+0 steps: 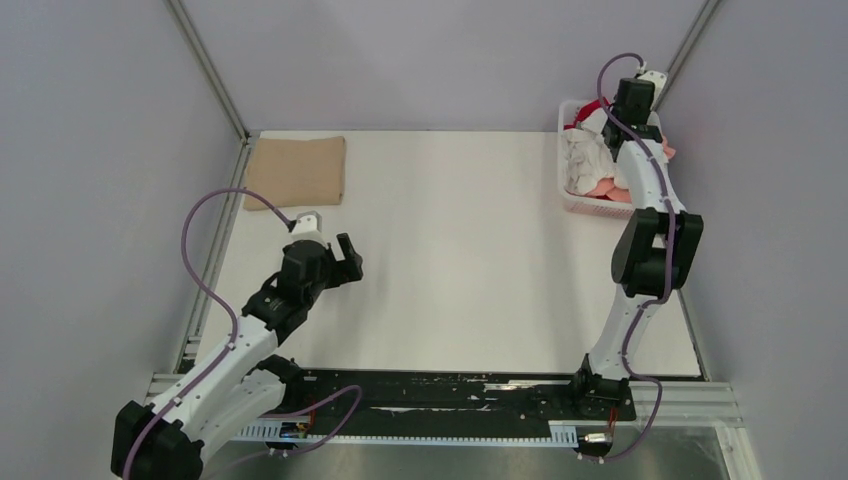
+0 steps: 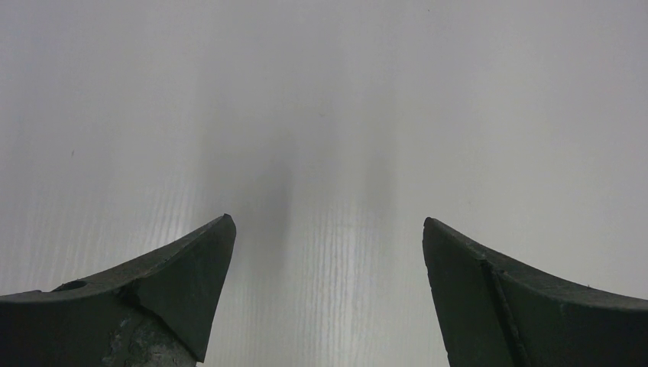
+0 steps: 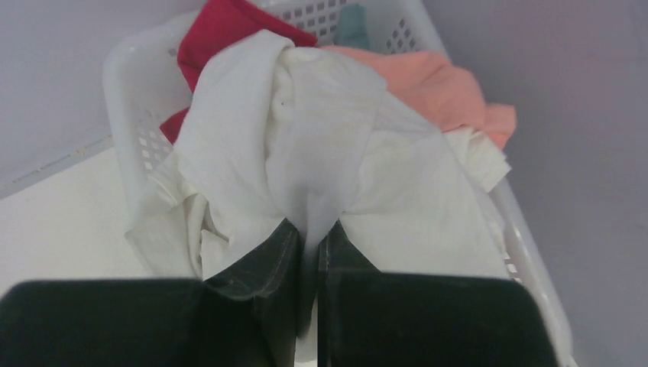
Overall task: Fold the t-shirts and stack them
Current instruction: Grab crumpled tshirt from bin with the right arm, then move the tshirt to the center of the board
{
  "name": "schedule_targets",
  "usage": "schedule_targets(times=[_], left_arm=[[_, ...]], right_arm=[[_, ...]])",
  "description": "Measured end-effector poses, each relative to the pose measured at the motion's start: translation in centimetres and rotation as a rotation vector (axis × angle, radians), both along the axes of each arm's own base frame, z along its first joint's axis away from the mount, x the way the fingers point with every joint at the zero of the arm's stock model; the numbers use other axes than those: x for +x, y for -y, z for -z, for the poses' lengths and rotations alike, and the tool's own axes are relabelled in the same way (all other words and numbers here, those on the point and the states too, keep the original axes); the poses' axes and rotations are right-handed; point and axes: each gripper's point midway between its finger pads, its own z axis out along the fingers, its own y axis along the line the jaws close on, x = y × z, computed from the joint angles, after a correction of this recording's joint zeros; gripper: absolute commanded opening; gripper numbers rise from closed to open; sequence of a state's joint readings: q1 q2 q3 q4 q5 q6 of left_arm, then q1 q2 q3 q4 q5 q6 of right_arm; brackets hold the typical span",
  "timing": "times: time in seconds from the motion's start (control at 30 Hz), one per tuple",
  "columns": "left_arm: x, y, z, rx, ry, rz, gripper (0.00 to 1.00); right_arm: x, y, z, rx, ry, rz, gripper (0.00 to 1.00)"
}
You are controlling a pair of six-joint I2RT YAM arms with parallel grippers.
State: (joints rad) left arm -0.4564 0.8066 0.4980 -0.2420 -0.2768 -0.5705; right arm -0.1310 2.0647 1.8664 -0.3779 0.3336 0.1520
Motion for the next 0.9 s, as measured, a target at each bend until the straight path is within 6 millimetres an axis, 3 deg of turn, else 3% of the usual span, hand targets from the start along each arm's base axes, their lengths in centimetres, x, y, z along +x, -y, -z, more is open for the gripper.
schedule_targets(times=[0.07, 0.23, 0.4, 0.53, 0.67, 0.8, 0.9], left_arm=[[-0.1, 0.1, -0.2, -0.009, 0.007, 0.006, 1.0], [-0.2, 0.2, -1.6, -0.038, 0.049, 0.013, 1.0], [-0.5, 0.4, -2.9, -0.069, 0.094, 0.022, 1.0], [-0.7, 0.6, -3.7, -0.094, 0.116, 0.035, 1.0], [-1.2, 0.7, -4.8, -0.132, 0.147, 0.04, 1.0], [-1.7, 0.7, -5.7, -0.169, 0.173, 0.039, 1.0], [-2.2, 0.6, -6.2, -0.189, 0.183, 0.04, 1.0]], right_arm=[[-0.7, 0.2, -3.2, -0.025, 0.045, 0.006, 0.0], [-2.8, -0.1, -14.1, -0.076, 0.237, -0.015, 0.0], [-6.1, -3.1, -23.3, -0.065, 0.425, -0.142, 0.0], [-9.0, -8.5, -28.6, -0.033, 0.54, -0.335, 0.0], [-12.4, -17.0, -32.3, 0.006, 0.627, -0.564, 0.0], [-16.3, -25.0, -33.6, 0.061, 0.665, -0.762, 0.0], [-18.9, -29.2, -33.5, 0.104, 0.666, -0.875, 0.0]])
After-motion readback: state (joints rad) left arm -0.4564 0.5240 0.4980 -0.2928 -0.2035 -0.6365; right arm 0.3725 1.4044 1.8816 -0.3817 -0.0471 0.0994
